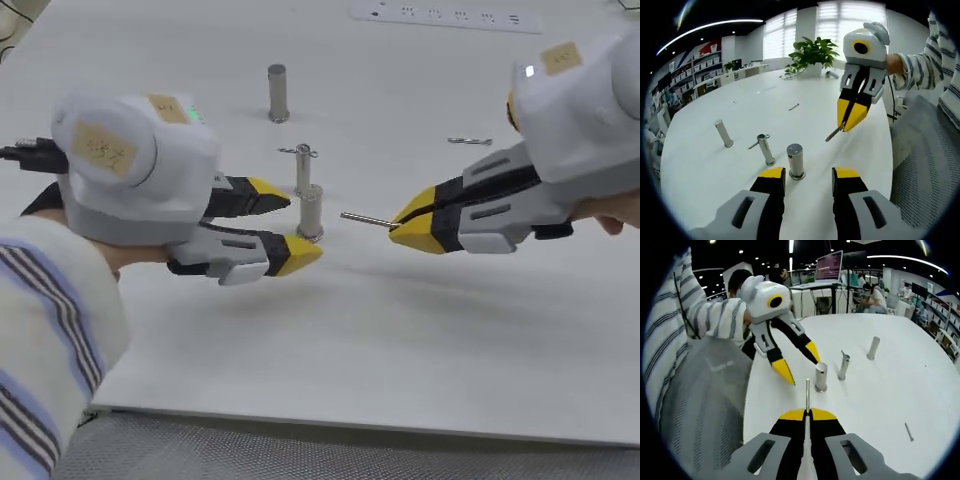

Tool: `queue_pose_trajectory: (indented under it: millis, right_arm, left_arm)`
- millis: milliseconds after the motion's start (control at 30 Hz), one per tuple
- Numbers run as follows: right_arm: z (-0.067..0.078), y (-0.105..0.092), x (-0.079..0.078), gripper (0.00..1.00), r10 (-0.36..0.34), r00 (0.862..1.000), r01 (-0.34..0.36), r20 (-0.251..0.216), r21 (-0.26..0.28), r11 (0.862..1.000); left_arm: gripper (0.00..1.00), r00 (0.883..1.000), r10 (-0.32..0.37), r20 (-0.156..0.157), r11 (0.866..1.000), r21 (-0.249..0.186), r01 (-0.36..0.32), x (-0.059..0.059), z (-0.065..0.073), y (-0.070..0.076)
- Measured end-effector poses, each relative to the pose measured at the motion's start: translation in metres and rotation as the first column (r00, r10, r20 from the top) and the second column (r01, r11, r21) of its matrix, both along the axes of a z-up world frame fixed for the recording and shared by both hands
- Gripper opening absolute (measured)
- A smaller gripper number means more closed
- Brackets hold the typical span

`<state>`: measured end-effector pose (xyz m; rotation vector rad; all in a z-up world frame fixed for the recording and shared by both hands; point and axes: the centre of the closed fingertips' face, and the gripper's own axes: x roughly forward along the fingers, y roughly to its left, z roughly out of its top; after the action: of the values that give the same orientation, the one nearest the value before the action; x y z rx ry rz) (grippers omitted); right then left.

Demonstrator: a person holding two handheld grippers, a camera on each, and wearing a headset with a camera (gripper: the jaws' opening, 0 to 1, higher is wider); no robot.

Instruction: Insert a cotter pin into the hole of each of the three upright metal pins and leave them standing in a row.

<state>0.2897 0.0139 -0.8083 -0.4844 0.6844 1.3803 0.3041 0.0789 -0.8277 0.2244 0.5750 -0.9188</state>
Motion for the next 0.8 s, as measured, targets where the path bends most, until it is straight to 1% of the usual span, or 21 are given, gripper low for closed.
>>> queue_pose_trajectory:
  millis: [100,167,267,367,433,500,533,567,633,767,800]
  right_arm:
    - [-0.002,0.001,0.003,0.03,-0.015,1.000,0.015,0.000,-0.013,1.000]
    - [-0.004,0.002,0.004,0.03,-0.022,1.000,0.022,-0.003,-0.017,1.000]
    - [-0.005,0.003,0.006,0.03,-0.034,0.999,0.034,-0.004,-0.023,0.999]
    - [-0.007,0.005,0.009,0.03,-0.046,0.999,0.046,-0.008,-0.030,0.998]
    - [-0.007,0.006,0.009,0.03,-0.059,0.998,0.058,-0.013,-0.036,0.998]
    - [-0.007,0.007,0.010,0.03,-0.065,0.998,0.064,-0.014,-0.037,0.997]
    - [-0.007,0.008,0.010,0.03,-0.067,0.998,0.066,-0.016,-0.038,0.997]
    - [-0.007,0.008,0.011,0.03,-0.069,0.998,0.068,-0.016,-0.039,0.997]
    - [-0.006,0.010,0.011,0.03,-0.068,0.998,0.067,-0.017,-0.039,0.997]
    - [-0.007,0.012,0.014,0.03,-0.067,0.998,0.067,-0.018,-0.042,0.997]
    - [-0.007,0.012,0.014,0.03,-0.068,0.998,0.067,-0.019,-0.043,0.997]
  left_arm:
    - [0.36,1.000,0.007,-0.005,1.000,-0.003,-0.007,0.005,-0.006,0.000]
    - [0.35,1.000,0.015,-0.003,1.000,-0.009,-0.015,0.009,-0.009,-0.002]
    - [0.33,1.000,0.011,-0.001,1.000,-0.005,-0.011,0.012,-0.013,-0.004]
    - [0.32,1.000,0.013,0.012,1.000,-0.016,-0.013,0.016,-0.015,-0.005]
    - [0.30,1.000,0.018,0.008,0.999,-0.027,-0.018,0.019,-0.017,-0.007]
    - [0.25,1.000,0.018,0.017,1.000,-0.019,-0.018,0.022,-0.020,-0.008]
    - [0.24,1.000,0.011,0.023,1.000,-0.007,-0.010,0.023,-0.022,-0.008]
    - [0.24,1.000,0.006,0.023,1.000,-0.005,-0.006,0.023,-0.022,-0.008]
    - [0.24,1.000,-0.005,0.019,1.000,-0.011,0.005,0.022,-0.023,-0.010]
    - [0.21,0.999,-0.007,0.034,1.000,-0.019,0.007,0.024,-0.022,-0.014]
    - [0.20,1.000,-0.003,0.031,1.000,-0.024,0.004,0.024,-0.022,-0.014]
